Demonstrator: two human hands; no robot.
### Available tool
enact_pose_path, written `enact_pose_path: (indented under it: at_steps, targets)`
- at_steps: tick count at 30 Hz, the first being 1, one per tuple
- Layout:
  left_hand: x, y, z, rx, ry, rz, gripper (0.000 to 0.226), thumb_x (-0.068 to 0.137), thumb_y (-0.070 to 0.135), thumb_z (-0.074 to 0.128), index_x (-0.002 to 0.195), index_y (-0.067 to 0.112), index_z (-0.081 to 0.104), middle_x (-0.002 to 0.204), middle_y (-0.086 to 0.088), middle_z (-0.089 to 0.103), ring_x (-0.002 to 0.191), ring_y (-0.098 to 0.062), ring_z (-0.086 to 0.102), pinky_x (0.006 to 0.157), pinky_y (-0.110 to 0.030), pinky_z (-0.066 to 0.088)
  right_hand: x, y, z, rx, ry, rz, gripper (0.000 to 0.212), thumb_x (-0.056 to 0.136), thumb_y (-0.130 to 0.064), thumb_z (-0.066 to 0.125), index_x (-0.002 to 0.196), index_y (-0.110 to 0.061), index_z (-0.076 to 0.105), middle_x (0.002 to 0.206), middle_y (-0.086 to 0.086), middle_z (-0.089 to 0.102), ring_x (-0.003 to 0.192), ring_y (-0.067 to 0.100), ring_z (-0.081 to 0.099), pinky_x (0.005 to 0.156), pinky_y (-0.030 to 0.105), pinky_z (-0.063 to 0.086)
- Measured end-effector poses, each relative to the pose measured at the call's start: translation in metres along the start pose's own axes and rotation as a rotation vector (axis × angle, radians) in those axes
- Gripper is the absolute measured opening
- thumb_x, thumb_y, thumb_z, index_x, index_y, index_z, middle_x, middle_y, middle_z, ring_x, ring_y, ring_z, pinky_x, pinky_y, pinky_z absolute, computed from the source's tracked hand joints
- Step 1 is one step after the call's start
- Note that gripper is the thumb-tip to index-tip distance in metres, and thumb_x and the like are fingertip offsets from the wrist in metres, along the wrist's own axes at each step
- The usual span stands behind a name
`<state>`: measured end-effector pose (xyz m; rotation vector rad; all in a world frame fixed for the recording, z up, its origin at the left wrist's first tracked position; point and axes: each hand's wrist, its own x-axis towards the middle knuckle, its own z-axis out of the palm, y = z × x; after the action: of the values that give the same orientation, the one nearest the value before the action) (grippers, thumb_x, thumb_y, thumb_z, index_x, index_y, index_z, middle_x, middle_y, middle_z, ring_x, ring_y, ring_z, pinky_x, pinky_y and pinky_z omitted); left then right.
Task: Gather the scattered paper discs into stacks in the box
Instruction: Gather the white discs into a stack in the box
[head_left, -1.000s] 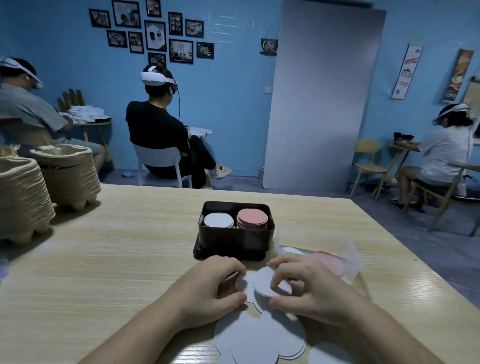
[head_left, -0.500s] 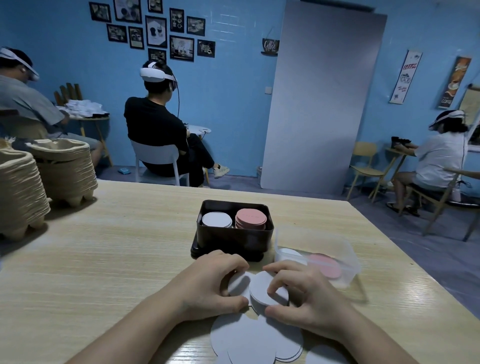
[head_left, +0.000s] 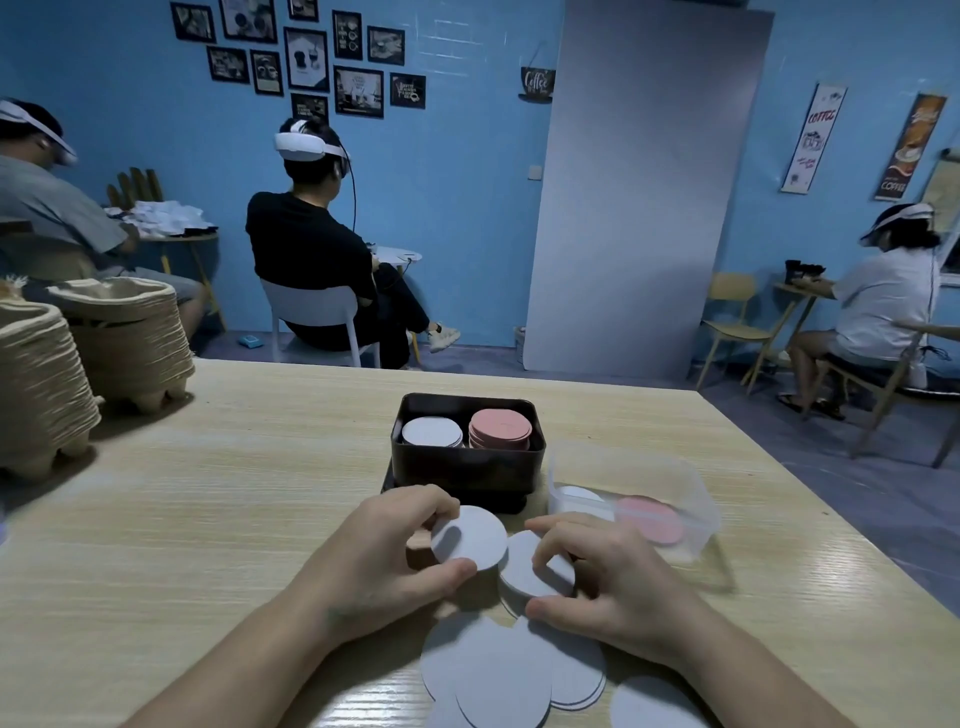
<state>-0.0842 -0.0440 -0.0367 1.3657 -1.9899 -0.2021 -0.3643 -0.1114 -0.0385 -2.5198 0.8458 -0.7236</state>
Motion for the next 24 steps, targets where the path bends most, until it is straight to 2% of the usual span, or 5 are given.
enact_pose_path:
  at_steps: [5, 10, 18, 21, 24]
  targets:
    - [0.003, 0.002, 0.007, 0.005, -0.021, 0.044, 0.037, 0.084, 0.057, 0.071, 0.111, 0.033, 0.063, 0.103, 0.02, 0.065, 0.101, -0.002, 0.062, 0.086, -0.031, 0.053, 0.003, -0.004, 0.001, 0.015, 0.038, 0.018, 0.049, 0.075, -0.056, 0.083, 0.114, -0.041, 0.058, 0.123, -0.016, 0.068, 0.111, 0.012, 0.065, 0.09, 0.036, 0.054]
    - [0.006, 0.003, 0.012, 0.017, -0.01, 0.067, 0.037, 0.084, 0.062, 0.068, 0.11, 0.038, 0.058, 0.114, 0.02, 0.066, 0.112, -0.004, 0.061, 0.089, -0.032, 0.054, 0.005, -0.008, 0.001, 0.021, -0.006, -0.074, 0.033, 0.088, -0.05, 0.077, 0.116, -0.04, 0.063, 0.136, -0.021, 0.059, 0.127, 0.001, 0.056, 0.093, 0.025, 0.052]
    - [0.007, 0.006, 0.017, -0.041, 0.005, 0.107, 0.047, 0.083, 0.061, 0.073, 0.117, 0.032, 0.061, 0.122, 0.019, 0.065, 0.111, -0.003, 0.063, 0.088, -0.029, 0.054, 0.006, -0.013, 0.003, 0.023, -0.006, -0.086, 0.018, 0.093, -0.046, 0.073, 0.099, -0.031, 0.066, 0.14, -0.018, 0.055, 0.08, 0.001, 0.063, 0.072, 0.014, 0.048]
    - [0.004, 0.004, 0.013, -0.118, -0.013, 0.073, 0.046, 0.082, 0.055, 0.078, 0.119, 0.033, 0.062, 0.118, 0.018, 0.067, 0.109, -0.006, 0.063, 0.085, -0.029, 0.053, 0.005, -0.009, 0.004, 0.005, 0.039, -0.095, 0.019, 0.094, -0.049, 0.071, 0.099, -0.032, 0.065, 0.137, -0.013, 0.059, 0.123, -0.004, 0.058, 0.091, 0.021, 0.049]
    - [0.001, 0.001, 0.014, -0.148, 0.001, 0.08, 0.035, 0.085, 0.044, 0.079, 0.115, 0.033, 0.064, 0.113, 0.019, 0.069, 0.111, -0.01, 0.066, 0.078, -0.035, 0.057, 0.004, -0.008, 0.003, 0.024, 0.078, -0.12, 0.018, 0.093, -0.048, 0.071, 0.099, -0.032, 0.066, 0.137, -0.014, 0.059, 0.136, 0.001, 0.052, 0.101, 0.022, 0.045]
